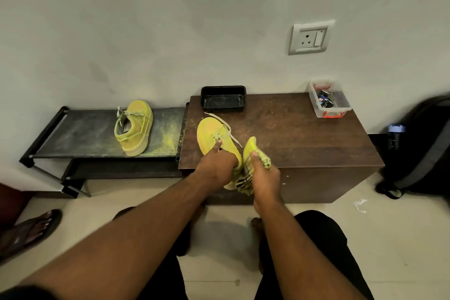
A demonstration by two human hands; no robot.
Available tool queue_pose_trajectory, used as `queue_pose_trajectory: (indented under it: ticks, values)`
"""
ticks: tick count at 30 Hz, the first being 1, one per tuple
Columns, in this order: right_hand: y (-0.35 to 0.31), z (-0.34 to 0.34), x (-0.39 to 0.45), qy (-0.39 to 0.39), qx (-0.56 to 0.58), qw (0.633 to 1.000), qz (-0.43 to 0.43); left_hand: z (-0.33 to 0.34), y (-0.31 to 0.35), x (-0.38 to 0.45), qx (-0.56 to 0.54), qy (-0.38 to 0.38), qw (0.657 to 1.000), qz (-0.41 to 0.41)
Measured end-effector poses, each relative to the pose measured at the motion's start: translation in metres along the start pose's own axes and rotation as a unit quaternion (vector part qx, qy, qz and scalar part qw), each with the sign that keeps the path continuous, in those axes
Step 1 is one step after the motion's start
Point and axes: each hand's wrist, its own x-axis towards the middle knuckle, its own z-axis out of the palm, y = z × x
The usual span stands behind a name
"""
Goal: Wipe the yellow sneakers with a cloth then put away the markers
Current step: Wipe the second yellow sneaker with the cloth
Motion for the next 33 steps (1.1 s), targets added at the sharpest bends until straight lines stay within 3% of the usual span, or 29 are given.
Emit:
queue_pose_trajectory:
  ticks: [2, 4, 8, 12, 15, 19, 23, 27, 33]
  values:
    - [0.013, 0.0, -0.011, 0.0, -0.084, 0.996, -0.035, 0.003, 0.0, 0.0, -0.006, 0.012, 1.0, -0.006]
    - [0.023, -0.006, -0.019, 0.011, -0.111, 0.994, -0.014, 0.005, -0.001, 0.0, -0.026, 0.028, 0.999, -0.011]
    - [0.019, -0.025, -0.024, 0.011, -0.04, 0.995, 0.089, 0.014, -0.009, 0.0, -0.067, 0.056, 0.996, -0.012]
    - [-0.006, -0.03, -0.004, 0.04, -0.002, 0.999, 0.017, 0.019, -0.016, -0.004, -0.064, 0.058, 0.996, -0.007]
    - [-0.016, -0.016, 0.012, -0.021, -0.092, 0.994, -0.059, 0.025, -0.016, -0.01, -0.063, 0.073, 0.995, -0.005]
    - [-0.02, 0.007, 0.017, -0.133, -0.329, 0.928, -0.112, 0.029, -0.014, -0.021, -0.044, 0.098, 0.994, -0.011]
    - [-0.028, 0.007, 0.008, -0.182, -0.499, 0.847, -0.031, 0.039, -0.036, -0.047, -0.042, 0.147, 0.988, -0.002]
    - [-0.041, 0.018, 0.0, -0.167, -0.497, 0.849, -0.06, 0.029, -0.081, -0.078, -0.089, 0.288, 0.953, 0.026]
    - [-0.068, 0.099, -0.016, -0.163, -0.5, 0.835, -0.16, -0.006, -0.162, -0.135, -0.08, 0.379, 0.922, 0.013]
